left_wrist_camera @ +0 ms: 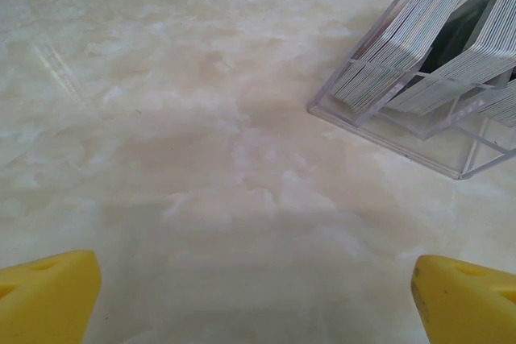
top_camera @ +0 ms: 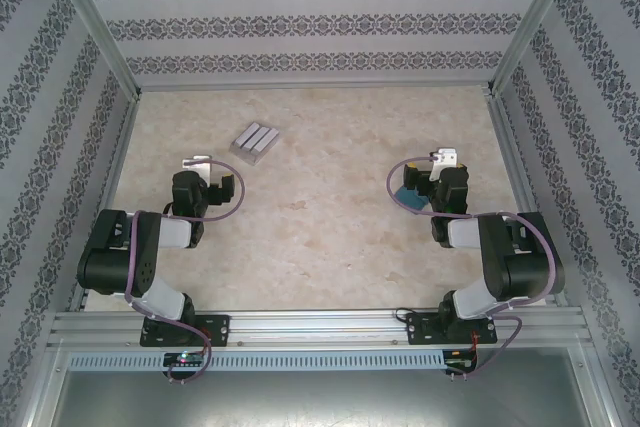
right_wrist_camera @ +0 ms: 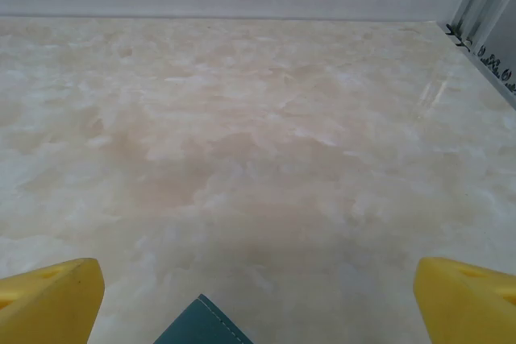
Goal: Put the credit cards into the card holder
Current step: Move the storage box to the top-center of the table.
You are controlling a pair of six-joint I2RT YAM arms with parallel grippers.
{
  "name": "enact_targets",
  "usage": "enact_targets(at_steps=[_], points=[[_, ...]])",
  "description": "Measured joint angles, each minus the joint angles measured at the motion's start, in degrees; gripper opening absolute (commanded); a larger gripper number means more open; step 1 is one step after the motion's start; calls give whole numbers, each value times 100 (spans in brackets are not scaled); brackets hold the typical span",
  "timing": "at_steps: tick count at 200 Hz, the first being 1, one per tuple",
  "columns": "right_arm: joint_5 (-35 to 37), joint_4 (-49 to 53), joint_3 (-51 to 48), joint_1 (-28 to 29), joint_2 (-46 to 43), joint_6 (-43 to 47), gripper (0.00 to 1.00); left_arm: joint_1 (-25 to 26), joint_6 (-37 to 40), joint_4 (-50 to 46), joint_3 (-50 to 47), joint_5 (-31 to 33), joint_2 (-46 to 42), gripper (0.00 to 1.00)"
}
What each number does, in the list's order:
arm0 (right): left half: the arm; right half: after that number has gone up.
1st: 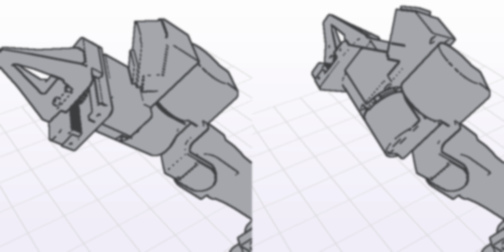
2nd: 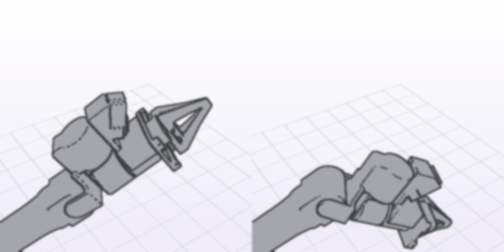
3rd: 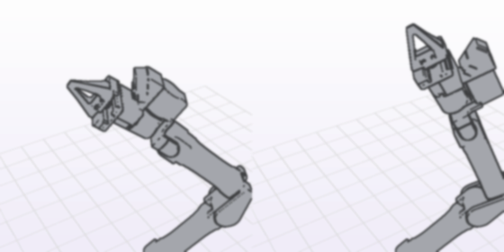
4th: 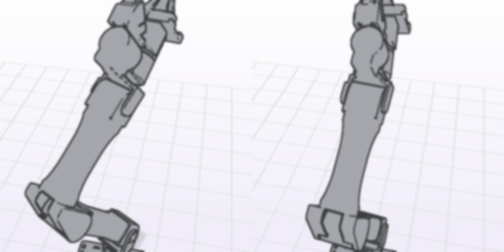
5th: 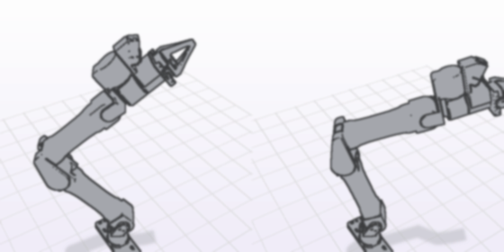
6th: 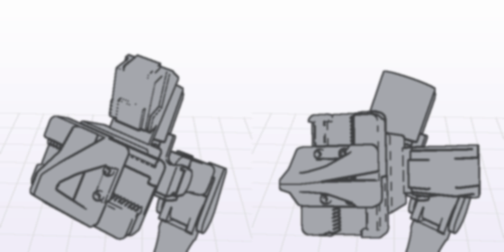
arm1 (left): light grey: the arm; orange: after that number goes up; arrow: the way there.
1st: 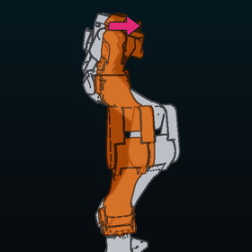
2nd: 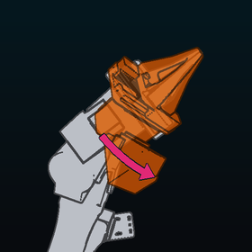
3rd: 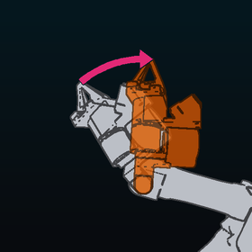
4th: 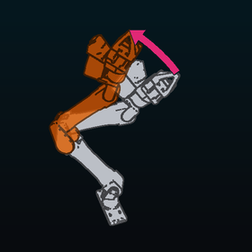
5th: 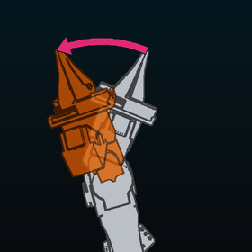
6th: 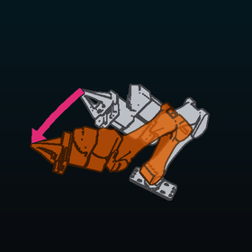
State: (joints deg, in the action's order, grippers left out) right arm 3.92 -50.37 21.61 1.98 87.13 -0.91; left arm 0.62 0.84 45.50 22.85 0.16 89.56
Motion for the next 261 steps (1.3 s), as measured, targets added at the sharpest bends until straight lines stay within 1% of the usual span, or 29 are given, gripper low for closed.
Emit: enact_targets(at_steps=[149,178,189,199,214,231,249,261], points=[[0,0,0,0,0,0,98,0,0,0,0,-20,-2,100],[0,0,0,0,0,0,98,0,-83,-59,0,144,-70,100],[0,0,0,0,0,0,98,0,-116,-367,31,201,-306,100],[0,0,0,0,0,0,98,2,-208,-872,166,269,-656,100],[0,0,0,0,0,0,98,2,-426,-1696,619,352,-1191,100],[0,0,0,0,0,0,98,2,-717,-2304,1178,337,-1652,100],[0,0,0,0,0,0,98,2,-1198,-2870,1790,404,-1886,99],[0,0,0,0,0,0,98,7,-1864,-3510,2312,706,-1805,99]])
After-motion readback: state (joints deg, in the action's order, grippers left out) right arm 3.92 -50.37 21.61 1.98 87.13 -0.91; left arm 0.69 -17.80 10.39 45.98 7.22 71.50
